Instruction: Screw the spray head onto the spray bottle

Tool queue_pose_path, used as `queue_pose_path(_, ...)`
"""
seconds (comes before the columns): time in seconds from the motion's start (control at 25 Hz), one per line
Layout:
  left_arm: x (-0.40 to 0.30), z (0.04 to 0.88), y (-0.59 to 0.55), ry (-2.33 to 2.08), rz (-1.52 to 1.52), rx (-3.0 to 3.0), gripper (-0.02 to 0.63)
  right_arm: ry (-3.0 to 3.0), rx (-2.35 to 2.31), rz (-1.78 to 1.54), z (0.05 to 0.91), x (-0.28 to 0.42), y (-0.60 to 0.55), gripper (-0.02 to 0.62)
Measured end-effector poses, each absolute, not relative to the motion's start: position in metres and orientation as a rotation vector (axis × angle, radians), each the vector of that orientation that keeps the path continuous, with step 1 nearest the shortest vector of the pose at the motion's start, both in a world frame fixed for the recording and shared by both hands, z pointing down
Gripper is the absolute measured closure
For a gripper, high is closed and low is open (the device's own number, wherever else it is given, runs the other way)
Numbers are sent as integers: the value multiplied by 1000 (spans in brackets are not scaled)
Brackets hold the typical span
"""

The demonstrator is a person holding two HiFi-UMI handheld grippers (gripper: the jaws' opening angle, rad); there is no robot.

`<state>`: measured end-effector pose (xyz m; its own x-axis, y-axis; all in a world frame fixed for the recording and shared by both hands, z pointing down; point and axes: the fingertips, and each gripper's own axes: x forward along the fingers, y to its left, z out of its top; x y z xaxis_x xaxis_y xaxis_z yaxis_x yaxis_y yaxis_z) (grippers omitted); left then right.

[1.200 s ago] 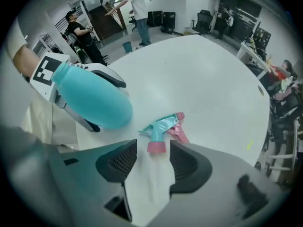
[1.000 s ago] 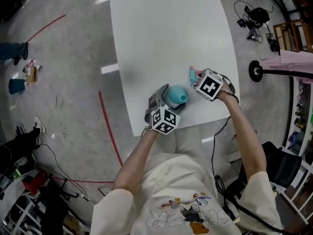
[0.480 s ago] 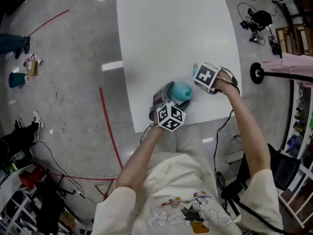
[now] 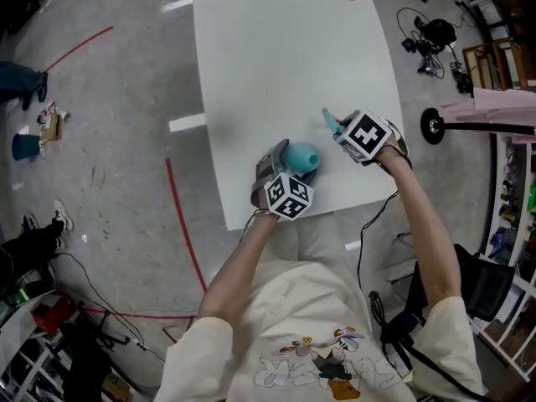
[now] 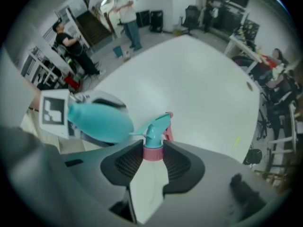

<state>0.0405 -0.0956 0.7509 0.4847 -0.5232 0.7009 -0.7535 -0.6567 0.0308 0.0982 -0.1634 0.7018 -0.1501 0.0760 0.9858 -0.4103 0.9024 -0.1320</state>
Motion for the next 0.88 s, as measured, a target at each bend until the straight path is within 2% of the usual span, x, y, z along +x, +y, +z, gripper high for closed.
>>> queue_pose_path(0.16,45,747,-98,-1094,974,2403,138,-2128,513,425,594,77,-177,463)
queue_pose_path(0.24,44,745,-102,-1119,963,2399,189,-2322,615,366,540,68,-174,463)
queue_pose_path(0.28,42,745,-104,-1130,956,2392,189,-2389,657,335,520,65,-171,463)
queue_pose_path(0.56,48,738,-112,-1190,938,2362,198,-2640,764,266,451,64,-149,463)
queue_pose_path(0.76,55,682,-114,-1131,957,2407,199,-2851,845,314,381,59,-144,463)
queue_pose_path(0.88,49,639,-97,-974,1075,2496,199,-2947,861,311,338,47,-133,463)
